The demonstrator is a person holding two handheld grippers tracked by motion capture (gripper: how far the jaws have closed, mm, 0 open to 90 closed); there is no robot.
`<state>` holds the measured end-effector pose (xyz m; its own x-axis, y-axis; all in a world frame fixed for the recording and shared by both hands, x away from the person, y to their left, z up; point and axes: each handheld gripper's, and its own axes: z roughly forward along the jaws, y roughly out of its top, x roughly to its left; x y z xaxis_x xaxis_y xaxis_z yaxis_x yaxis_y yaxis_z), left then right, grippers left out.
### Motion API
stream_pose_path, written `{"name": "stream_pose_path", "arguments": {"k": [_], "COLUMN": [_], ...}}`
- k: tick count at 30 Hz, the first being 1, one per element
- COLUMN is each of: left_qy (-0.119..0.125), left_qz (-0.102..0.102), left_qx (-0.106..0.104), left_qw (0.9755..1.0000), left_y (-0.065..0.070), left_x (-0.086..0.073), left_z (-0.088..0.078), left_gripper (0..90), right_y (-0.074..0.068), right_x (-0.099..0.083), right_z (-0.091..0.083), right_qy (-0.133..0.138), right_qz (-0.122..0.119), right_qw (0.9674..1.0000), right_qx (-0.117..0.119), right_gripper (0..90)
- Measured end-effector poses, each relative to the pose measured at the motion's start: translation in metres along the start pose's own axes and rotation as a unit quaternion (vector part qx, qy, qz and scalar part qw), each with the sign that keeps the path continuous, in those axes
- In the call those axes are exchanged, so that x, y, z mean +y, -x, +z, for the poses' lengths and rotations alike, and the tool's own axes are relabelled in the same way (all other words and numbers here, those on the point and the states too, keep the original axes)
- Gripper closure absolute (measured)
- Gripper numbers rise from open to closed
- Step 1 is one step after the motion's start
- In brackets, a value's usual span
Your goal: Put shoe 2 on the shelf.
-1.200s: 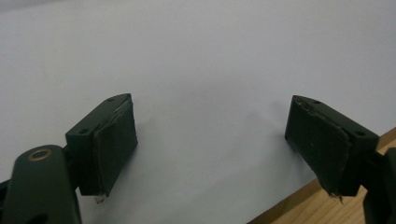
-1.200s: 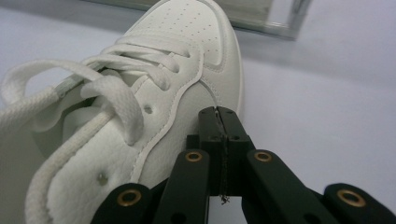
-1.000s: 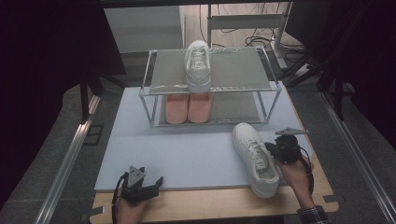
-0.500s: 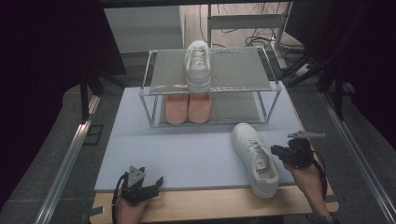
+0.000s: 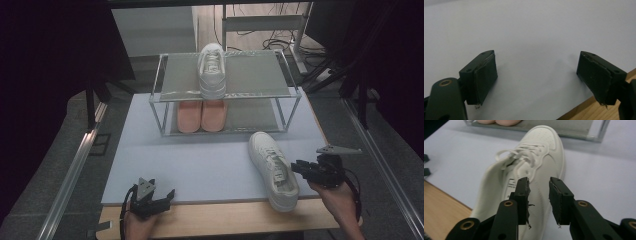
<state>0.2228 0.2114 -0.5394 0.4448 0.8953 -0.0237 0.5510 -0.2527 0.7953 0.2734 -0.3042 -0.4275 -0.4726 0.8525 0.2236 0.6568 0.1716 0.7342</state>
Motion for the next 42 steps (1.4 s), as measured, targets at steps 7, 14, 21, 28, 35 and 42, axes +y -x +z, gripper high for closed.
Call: {"name": "stream_pose_path", "arguments": {"k": [7, 14, 21, 28, 35, 42], "left_qy": [0.000, 0.000, 0.000, 0.000, 0.000, 0.000], "left_qz": [0.000, 0.000, 0.000, 0.000, 0.000, 0.000], "left_qx": [0.000, 0.000, 0.000, 0.000, 0.000, 0.000], "left_qw": [1.0000, 1.0000, 1.0000, 1.0000, 1.0000, 1.0000], "left_y": [0.000, 0.000, 0.000, 0.000, 0.000, 0.000], "left_x": [0.000, 0.000, 0.000, 0.000, 0.000, 0.000], "left_z": [0.000, 0.000, 0.000, 0.000, 0.000, 0.000], "left_gripper": [16.3, 16.3, 16.3, 16.3, 16.3, 16.3], "right_y": [-0.011, -0.011, -0.007, -0.008, -0.003, 0.012], "right_x": [0.000, -0.002, -0.004, -0.003, -0.003, -0.006], "right_z": [0.000, 0.013, 0.023, 0.022, 0.021, 0.019], "right_qy": [-0.005, -0.023, -0.028, -0.032, -0.033, -0.016], "right_qz": [-0.022, -0.030, -0.028, -0.019, 0.012, 0.073], "right_qw": [0.9997, 0.9993, 0.9991, 0.9993, 0.9994, 0.9961], "right_qx": [0.005, -0.001, -0.011, -0.008, 0.008, 0.047], "right_gripper": [57.4, 53.9, 56.6, 70.9, 80.9, 82.1]}}
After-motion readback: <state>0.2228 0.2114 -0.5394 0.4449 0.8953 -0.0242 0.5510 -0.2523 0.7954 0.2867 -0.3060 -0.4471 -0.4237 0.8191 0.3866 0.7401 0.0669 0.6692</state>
